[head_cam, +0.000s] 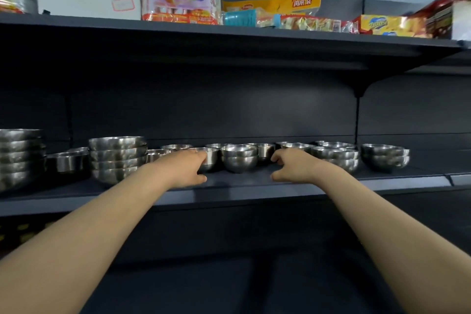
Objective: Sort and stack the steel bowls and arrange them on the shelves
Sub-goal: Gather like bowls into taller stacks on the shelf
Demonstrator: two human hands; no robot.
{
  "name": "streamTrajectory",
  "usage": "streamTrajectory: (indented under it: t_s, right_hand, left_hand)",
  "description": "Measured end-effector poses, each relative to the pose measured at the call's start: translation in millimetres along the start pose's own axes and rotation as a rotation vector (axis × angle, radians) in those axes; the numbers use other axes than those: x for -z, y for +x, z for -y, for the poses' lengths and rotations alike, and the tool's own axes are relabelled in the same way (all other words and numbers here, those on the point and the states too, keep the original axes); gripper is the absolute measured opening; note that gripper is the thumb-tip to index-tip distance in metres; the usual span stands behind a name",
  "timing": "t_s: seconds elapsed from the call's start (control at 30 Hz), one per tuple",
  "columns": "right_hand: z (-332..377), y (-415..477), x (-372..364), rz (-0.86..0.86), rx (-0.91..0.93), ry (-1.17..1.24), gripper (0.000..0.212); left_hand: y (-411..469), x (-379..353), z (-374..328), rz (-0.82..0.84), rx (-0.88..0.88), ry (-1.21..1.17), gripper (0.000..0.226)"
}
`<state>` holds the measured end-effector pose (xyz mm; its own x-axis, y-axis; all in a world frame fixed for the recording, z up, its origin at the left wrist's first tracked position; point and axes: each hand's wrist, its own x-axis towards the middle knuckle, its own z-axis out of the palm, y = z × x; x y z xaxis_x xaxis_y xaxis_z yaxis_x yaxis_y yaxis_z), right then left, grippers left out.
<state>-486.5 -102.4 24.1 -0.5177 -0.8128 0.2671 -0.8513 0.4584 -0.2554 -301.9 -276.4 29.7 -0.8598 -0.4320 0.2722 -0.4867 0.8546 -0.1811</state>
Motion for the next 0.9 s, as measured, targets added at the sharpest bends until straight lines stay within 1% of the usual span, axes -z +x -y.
streamTrajectory:
  t_s: [0.1, 0.23, 0.33, 0.43, 0.6, 0.7, 0.83, 0.9]
  right_hand:
    - [-11.9, 20.7, -9.2, -0.012, -0.031, 0.002, 0.053]
    - [-20.9, 57.3, -16.1, -0.014, -0.042, 0.027, 0.05]
    - [-25.6, 86.6, -19.8, 0.0, -0.032, 0.059, 0.052]
    - [-30.0, 113.0, -17.3, 0.024, -0.059, 0.043, 0.055]
    - [-40.0, 150.3, -19.6, 0.115, -0.103, 0.059, 0.08]
    - [-42.1, 164.3, -23.9, 0.152, -0.097, 0.066, 0.087]
    - [-45.7, 178.0, -27.6, 0.196, -0.06, 0.1, 0.076]
    - [-47.7, 183.9, -29.5, 0.2, -0.03, 0.092, 0.075]
  left_hand:
    - [23.8, -12.7, 4.4, 0.022, -0.011, -0.004, 0.042]
    - [58.8, -25.9, 17.9, -0.007, -0.035, -0.018, 0.036]
    - [86.8, -33.5, 28.3, -0.03, -0.043, -0.036, 0.041]
    - [116.0, -37.7, 35.8, -0.029, -0.054, -0.082, 0.046]
    - [158.3, -43.3, 45.0, -0.016, -0.085, -0.098, 0.05]
    - [175.3, -48.3, 43.5, 0.033, -0.089, -0.107, 0.058]
    - [195.8, -51.1, 43.9, 0.098, -0.106, -0.114, 0.073]
    - [204.9, -52.4, 44.6, 0.131, -0.102, -0.103, 0.08]
